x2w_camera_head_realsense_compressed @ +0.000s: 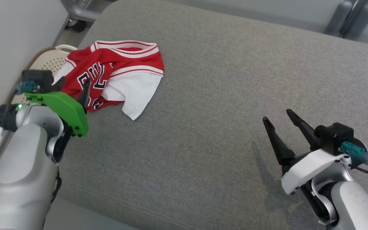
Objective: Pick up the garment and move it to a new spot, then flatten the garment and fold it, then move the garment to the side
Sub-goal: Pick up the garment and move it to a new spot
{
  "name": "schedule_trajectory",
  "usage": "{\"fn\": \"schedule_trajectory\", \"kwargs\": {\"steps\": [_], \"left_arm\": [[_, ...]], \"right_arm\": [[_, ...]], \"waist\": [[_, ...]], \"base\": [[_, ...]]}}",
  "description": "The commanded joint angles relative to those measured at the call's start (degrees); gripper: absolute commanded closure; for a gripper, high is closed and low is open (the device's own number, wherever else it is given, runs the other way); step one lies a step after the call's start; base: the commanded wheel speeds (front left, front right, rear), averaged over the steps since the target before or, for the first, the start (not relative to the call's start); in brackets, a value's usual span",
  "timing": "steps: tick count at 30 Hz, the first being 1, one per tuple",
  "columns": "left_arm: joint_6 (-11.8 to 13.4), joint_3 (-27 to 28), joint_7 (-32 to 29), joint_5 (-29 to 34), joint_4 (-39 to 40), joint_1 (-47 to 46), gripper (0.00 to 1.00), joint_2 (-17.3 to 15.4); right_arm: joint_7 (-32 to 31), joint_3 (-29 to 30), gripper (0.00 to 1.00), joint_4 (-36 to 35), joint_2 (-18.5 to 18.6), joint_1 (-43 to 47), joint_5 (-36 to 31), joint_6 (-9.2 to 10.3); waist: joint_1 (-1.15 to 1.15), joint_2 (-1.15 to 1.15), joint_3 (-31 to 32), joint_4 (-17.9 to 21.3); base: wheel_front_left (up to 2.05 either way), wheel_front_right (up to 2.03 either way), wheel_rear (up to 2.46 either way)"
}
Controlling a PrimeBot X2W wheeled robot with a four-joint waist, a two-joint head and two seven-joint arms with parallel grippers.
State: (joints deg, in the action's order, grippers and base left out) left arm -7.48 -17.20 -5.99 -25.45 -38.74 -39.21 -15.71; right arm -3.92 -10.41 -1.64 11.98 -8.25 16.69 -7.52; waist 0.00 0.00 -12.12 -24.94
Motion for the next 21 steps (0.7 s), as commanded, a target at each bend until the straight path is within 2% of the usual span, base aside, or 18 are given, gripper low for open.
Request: {"fn": "schedule_trajectory", "kwargs": {"steps": [1, 8, 15, 21], "left_arm": [[0.04, -0.38, -1.14, -1.73, -1.71, -2.97, 0.00, -0.56], [0.04, -0.51, -7.08, -8.31, -8.99, -11.71, 0.00, -2.26], [1.13, -1.27, -9.24, -7.32, -15.00, -15.83, 0.00, -3.04], [2.09, -0.68, -9.50, -8.60, -20.05, -17.78, 0.00, -2.05]], "right_arm": [[-0.94, -0.72, 0.00, -1.34, 0.89, -1.22, -0.52, 0.07], [-5.31, -2.52, 0.00, -7.65, 3.72, -2.55, -0.86, 0.06], [-7.68, -1.59, 0.00, -12.02, 4.76, -0.87, -1.28, 0.06], [-8.89, -0.81, 0.00, -14.76, 5.35, -0.11, -1.88, 0.06]], "waist": [[0.00, 0.00, -5.90, 4.49], [0.00, 0.00, -12.11, 7.52], [0.00, 0.00, -15.45, 8.61], [0.00, 0.00, -17.56, 8.89]], "base": [[0.00, 0.00, 0.00], [0.00, 0.00, 0.00], [0.00, 0.00, 0.00], [0.00, 0.00, 0.00]]}}
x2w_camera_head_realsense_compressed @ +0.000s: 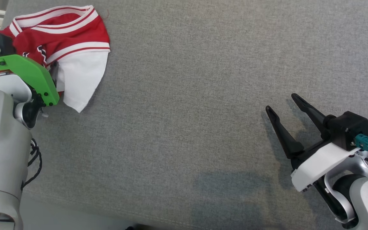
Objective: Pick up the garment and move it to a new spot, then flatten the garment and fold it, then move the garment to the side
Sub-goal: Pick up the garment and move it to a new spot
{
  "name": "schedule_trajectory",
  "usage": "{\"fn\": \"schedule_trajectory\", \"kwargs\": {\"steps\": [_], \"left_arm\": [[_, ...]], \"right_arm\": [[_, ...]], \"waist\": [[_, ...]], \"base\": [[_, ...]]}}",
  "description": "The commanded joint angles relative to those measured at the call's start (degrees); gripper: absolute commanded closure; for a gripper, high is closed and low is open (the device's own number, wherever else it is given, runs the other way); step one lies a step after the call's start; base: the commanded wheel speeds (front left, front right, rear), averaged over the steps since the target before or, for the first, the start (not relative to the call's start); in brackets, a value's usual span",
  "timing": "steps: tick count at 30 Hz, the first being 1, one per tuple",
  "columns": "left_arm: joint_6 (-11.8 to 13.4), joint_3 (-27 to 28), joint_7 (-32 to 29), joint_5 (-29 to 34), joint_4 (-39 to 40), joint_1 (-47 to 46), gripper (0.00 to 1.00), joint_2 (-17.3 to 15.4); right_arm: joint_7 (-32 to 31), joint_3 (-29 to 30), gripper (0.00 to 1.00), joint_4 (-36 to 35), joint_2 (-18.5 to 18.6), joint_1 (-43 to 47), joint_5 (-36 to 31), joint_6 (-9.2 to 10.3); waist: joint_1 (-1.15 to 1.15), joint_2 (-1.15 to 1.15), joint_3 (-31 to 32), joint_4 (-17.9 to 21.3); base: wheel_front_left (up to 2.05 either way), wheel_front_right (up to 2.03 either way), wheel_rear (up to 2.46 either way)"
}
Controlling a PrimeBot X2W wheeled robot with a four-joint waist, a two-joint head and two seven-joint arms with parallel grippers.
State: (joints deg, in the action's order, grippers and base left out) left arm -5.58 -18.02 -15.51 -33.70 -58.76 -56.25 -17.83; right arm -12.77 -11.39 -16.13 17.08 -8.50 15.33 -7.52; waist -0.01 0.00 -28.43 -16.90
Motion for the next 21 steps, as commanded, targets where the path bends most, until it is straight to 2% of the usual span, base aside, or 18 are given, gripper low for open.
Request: {"fn": "schedule_trajectory", "kwargs": {"steps": [1, 2, 3, 11, 21], "left_arm": [[0.34, 0.07, -0.32, -0.40, -0.93, -0.90, 0.20, 0.20], [0.46, -0.09, -0.31, -0.29, -1.53, -1.23, 0.65, 0.25], [0.47, -0.08, -0.29, -0.46, -2.25, -1.46, 1.00, 0.49], [1.24, -0.24, 4.28, -0.17, -4.80, -3.11, 1.00, 1.36], [0.59, -1.67, 7.46, 1.35, -4.96, -4.79, 1.00, -1.78]], "right_arm": [[-0.14, 0.20, 0.00, -0.46, 0.26, 0.21, -0.55, 0.06], [-0.25, 0.21, 0.00, -0.59, 0.26, 0.16, -0.54, 0.06], [-0.17, 0.19, 0.00, -0.68, 0.18, 0.01, -0.46, 0.06], [1.57, -0.37, 0.00, 0.48, -0.67, -1.10, 0.20, 0.07], [7.01, -2.33, 0.00, 6.77, -4.34, -1.05, 1.91, 0.06]], "waist": [[0.01, 0.00, -1.38, 0.84], [0.01, 0.00, -1.55, 0.82], [0.01, 0.00, -1.66, 0.81], [0.01, 0.00, 0.52, 1.35], [0.01, 0.00, 9.98, 5.11]], "base": [[0.00, 0.00, 0.00], [0.00, 0.00, 0.00], [0.00, 0.00, 0.00], [0.00, 0.00, 0.00], [0.00, 0.00, 0.00]]}}
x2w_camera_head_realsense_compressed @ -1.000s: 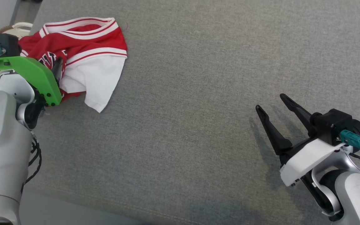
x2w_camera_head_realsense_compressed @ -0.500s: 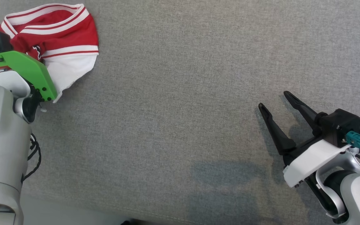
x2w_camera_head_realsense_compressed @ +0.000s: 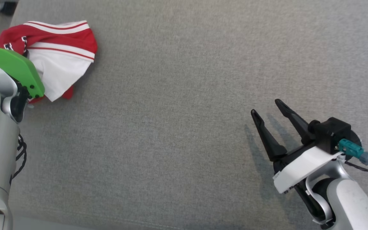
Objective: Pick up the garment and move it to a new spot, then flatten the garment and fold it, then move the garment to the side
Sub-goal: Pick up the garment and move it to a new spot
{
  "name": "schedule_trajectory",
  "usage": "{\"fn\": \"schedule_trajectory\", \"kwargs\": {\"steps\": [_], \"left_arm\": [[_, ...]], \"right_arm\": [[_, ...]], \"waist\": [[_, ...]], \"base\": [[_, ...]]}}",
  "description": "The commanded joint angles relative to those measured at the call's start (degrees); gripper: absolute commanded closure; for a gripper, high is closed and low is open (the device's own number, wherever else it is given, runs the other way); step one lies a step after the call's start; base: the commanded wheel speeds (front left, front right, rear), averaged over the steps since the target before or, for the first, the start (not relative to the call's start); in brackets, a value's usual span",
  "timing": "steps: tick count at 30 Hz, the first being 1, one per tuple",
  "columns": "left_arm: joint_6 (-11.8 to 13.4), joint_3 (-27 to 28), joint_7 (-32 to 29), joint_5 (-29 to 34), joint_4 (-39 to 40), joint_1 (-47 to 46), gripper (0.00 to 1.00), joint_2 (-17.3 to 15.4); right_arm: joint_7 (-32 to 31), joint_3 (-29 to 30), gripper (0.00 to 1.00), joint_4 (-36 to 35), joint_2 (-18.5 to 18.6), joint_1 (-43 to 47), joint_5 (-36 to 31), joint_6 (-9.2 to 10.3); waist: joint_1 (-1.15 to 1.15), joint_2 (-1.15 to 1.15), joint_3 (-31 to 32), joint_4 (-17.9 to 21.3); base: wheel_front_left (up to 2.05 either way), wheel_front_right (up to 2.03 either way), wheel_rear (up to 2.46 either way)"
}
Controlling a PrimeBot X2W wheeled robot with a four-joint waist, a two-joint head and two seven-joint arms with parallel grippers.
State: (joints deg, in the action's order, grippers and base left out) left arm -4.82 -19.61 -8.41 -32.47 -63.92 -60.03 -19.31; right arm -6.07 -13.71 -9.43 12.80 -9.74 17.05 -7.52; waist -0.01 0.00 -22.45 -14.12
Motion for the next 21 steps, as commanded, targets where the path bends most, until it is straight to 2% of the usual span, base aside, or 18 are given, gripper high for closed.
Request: {"fn": "schedule_trajectory", "kwargs": {"steps": [1, 5, 12, 20, 21], "left_arm": [[-0.20, -0.30, 0.51, 0.37, 0.49, -1.27, 1.00, -0.51], [-0.44, -1.27, 1.02, 1.11, 1.88, -2.03, 1.00, -0.61], [-1.10, -3.24, 0.36, 1.54, 4.99, -2.76, 1.00, 1.77], [-1.81, -6.25, 0.01, 1.58, 10.97, -3.19, 1.00, 6.47], [-2.09, -6.83, 0.17, 0.87, 12.99, -3.10, 1.00, 8.13]], "right_arm": [[0.99, -0.20, 0.00, 0.90, -0.56, 0.52, 0.57, 0.06], [3.88, -0.57, 0.00, 4.05, -2.34, 1.63, 1.25, 0.06], [6.49, -0.43, 0.00, 7.35, -4.09, 3.06, 1.91, 0.06], [8.17, 0.14, 0.00, 9.14, -5.42, 4.08, 2.11, 0.06], [8.38, 0.48, 0.00, 9.34, -5.58, 4.32, 2.10, 0.06]], "waist": [[0.01, 0.00, 5.15, 2.88], [0.01, 0.00, 9.79, 5.38], [0.01, 0.00, 15.52, 9.26], [0.01, 0.00, 18.84, 15.01], [0.01, 0.00, 18.87, 16.43]], "base": [[0.00, 0.00, 0.00], [0.00, 0.00, 0.00], [0.00, 0.00, 0.00], [0.00, 0.00, 0.00], [0.00, 0.00, 0.00]]}}
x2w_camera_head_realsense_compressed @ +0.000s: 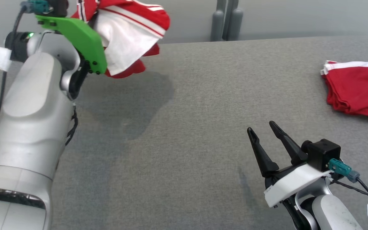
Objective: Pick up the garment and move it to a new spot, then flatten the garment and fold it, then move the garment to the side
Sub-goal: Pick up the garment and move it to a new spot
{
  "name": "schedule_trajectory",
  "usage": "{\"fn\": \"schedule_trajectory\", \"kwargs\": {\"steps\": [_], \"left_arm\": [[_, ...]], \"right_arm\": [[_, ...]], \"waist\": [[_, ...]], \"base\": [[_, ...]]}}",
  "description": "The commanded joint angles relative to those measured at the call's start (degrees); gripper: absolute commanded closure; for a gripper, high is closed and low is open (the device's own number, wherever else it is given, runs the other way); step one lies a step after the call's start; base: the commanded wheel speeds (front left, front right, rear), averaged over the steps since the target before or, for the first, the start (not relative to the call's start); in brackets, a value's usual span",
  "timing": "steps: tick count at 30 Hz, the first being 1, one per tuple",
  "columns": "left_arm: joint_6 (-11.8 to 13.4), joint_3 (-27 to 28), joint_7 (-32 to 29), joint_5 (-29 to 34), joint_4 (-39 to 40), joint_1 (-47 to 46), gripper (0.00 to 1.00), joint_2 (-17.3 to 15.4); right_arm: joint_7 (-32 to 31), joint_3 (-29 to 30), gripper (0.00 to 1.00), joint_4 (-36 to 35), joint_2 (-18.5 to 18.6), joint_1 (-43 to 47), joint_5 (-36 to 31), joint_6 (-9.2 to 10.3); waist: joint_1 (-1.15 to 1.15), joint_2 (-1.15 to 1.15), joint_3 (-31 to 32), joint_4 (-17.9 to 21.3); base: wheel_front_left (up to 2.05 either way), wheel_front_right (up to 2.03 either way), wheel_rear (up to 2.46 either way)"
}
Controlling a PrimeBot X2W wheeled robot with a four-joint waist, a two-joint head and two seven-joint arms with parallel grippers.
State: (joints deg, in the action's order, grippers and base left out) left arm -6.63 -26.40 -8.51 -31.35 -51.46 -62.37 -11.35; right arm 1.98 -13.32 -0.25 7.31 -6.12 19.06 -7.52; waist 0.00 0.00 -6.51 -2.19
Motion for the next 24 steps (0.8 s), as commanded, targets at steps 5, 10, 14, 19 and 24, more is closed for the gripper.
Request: {"fn": "schedule_trajectory", "kwargs": {"steps": [5, 10, 14, 19, 24], "left_arm": [[-0.51, -2.28, 0.42, -0.92, 5.15, -0.10, 1.00, 3.99], [-0.77, -5.56, 1.06, -1.52, 9.44, 1.88, 1.00, 6.62], [-0.81, -9.98, -0.10, -2.55, 11.54, 4.71, 1.00, 7.69], [-0.82, -14.89, -1.79, -3.16, 11.30, 8.82, 1.00, 8.13], [-0.75, -17.75, -2.23, -2.19, 9.28, 12.24, 1.00, 8.17]], "right_arm": [[0.75, 0.90, 0.00, -0.22, -0.38, 0.79, -0.06, 0.07], [1.19, 1.87, 0.00, -0.65, -0.66, 0.29, -0.14, 0.07], [1.66, 2.30, 0.00, -0.64, -1.06, 0.21, -0.05, 0.06], [2.49, 2.91, 0.00, -0.52, -1.41, -0.36, -0.38, 0.06], [3.00, 3.39, 0.00, -0.21, -1.59, -0.62, -0.59, 0.06]], "waist": [[0.00, 0.00, 1.80, 7.85], [0.00, 0.00, -0.26, 10.38], [0.00, 0.00, -1.81, 11.55], [0.00, 0.00, -3.47, 12.20], [0.00, 0.00, -4.24, 12.20]], "base": [[0.00, 0.00, 0.00], [0.00, 0.00, 0.00], [0.00, 0.00, 0.00], [0.00, 0.00, 0.00], [0.00, 0.00, 0.00]]}}
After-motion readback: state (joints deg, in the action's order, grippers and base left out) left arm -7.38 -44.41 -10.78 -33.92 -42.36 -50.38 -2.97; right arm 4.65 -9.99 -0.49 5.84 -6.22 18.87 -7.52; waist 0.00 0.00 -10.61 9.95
